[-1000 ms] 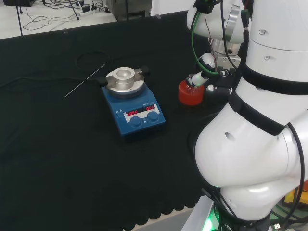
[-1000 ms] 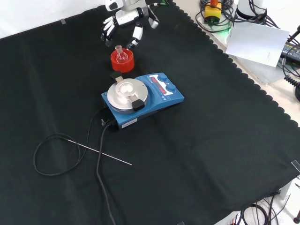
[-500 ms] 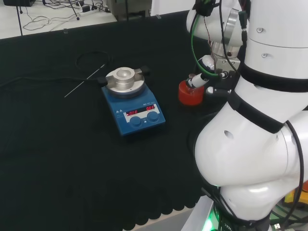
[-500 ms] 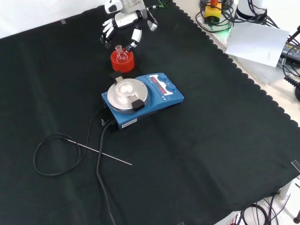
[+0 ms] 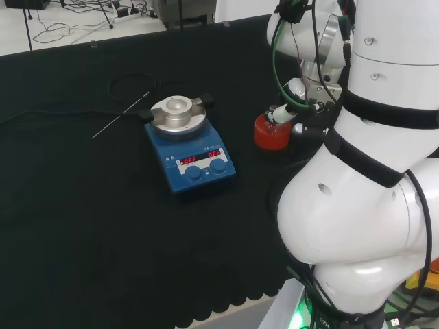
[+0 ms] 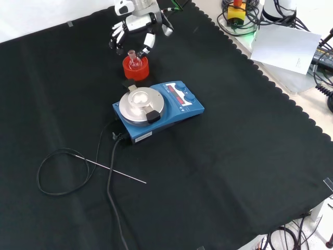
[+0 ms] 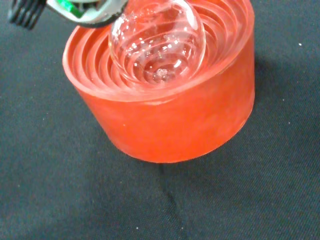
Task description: Pick up the round-bottom flask.
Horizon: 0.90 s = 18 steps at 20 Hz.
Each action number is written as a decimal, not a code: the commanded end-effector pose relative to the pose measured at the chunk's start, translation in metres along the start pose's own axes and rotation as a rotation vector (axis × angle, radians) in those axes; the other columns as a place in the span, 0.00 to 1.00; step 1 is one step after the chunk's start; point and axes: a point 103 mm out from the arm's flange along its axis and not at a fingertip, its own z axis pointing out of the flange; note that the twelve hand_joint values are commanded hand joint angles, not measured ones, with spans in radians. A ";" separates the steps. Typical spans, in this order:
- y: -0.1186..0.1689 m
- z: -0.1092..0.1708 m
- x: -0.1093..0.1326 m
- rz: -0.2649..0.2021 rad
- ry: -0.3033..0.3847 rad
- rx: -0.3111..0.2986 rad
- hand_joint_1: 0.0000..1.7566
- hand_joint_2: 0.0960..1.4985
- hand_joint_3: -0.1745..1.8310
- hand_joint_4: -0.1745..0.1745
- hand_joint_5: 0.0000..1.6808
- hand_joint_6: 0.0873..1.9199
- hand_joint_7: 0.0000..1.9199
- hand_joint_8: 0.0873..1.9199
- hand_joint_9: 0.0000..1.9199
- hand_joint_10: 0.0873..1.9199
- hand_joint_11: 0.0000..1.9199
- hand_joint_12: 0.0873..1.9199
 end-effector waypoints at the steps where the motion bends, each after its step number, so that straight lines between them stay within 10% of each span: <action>1: 0.001 0.000 0.000 -0.001 -0.006 0.004 0.47 0.41 0.38 0.36 0.43 0.30 0.15 0.33 0.22 0.33 0.06 0.72; 18: 0.007 -0.001 0.006 -0.010 -0.027 -0.005 0.48 0.42 0.38 0.32 0.52 0.35 0.18 0.34 0.24 0.32 0.08 0.71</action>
